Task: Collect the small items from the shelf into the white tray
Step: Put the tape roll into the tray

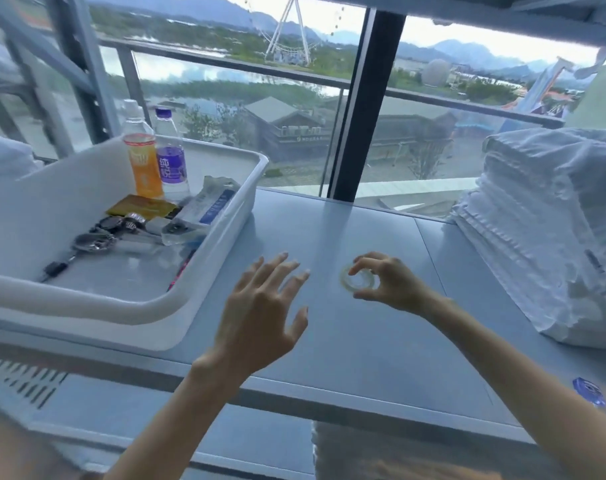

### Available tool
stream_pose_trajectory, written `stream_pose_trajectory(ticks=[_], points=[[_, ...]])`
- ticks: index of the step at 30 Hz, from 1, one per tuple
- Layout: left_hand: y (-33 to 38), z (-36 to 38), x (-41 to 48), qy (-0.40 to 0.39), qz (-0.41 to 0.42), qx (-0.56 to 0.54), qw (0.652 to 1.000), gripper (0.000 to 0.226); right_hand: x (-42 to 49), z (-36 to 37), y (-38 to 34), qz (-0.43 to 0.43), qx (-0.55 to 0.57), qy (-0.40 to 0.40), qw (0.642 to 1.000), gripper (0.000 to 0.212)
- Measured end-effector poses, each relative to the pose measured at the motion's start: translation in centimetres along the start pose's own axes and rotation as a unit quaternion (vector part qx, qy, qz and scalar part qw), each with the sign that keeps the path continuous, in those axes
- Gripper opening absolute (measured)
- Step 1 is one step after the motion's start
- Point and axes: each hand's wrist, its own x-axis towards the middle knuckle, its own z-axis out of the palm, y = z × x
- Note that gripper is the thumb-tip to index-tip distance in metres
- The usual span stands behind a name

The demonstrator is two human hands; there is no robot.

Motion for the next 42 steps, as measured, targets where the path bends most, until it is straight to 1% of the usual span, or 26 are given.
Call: stream_pose_trajectory(ticks=[4,7,10,14,16,20,22,25,27,31,34,37,42], points=[[-5.6,-5.7,-1.4,0.037,-0.08,0.039,0.995,0.045,4.2,-0.8,-6.5,-0.101,-0.001,0.048,0.994,0.037],[-10.5,-9.1,-3.2,0.041,-0.13,0.063,0.989,0.045,7.2,-1.0,-11.5,-0.16,0.023,0.067,0.985,0.036],[-15.3,-11.9,-4.8,0.016,-0.174,0.084,0.981,0.048,10.4,-0.6,-16.3,-0.208,0.042,0.071,0.975,0.035],[-20.4,-13.9,-6.6,-0.041,-0.17,0.105,0.979,0.057,15.2,1.7,-22.0,-0.239,0.019,0.054,0.969,0.033],[-22.5,-14.3,-7.8,-0.052,-0.16,0.108,0.98,0.064,17.5,3.9,-24.2,-0.236,-0.008,0.02,0.971,0.034],[-25.2,-14.8,-9.9,-0.051,-0.14,0.095,0.984,0.073,21.7,8.3,-27.1,-0.203,-0.08,-0.093,0.971,0.039],[-25.4,-14.9,-10.0,-0.047,-0.124,0.099,0.986,0.069,23.3,10.1,-27.7,-0.199,-0.116,-0.156,0.961,0.043],[-25.7,-14.9,-10.1,-0.039,-0.115,0.091,0.988,0.055,25.1,12.5,-28.1,-0.182,-0.167,-0.25,0.936,0.051],[-26.0,-14.9,-10.1,-0.038,-0.118,0.086,0.989,0.049,25.9,13.6,-27.9,-0.175,-0.194,-0.281,0.924,0.054],[-26.4,-14.7,-10.2,-0.043,-0.124,0.08,0.988,0.047,27.1,14.4,-27.4,-0.167,-0.202,-0.287,0.921,0.057],[-26.7,-14.5,-10.4,-0.044,-0.132,0.074,0.987,0.045,27.6,14.8,-26.8,-0.16,-0.237,-0.276,0.918,0.058],[-26.8,-14.4,-10.4,-0.047,-0.136,0.071,0.987,0.045,27.8,15.4,-26.1,-0.153,-0.271,-0.271,0.911,0.049],[-26.7,-14.5,-10.3,-0.045,-0.13,0.075,0.988,0.045,28.0,16.3,-25.4,-0.152,-0.25,-0.257,0.921,0.036]])
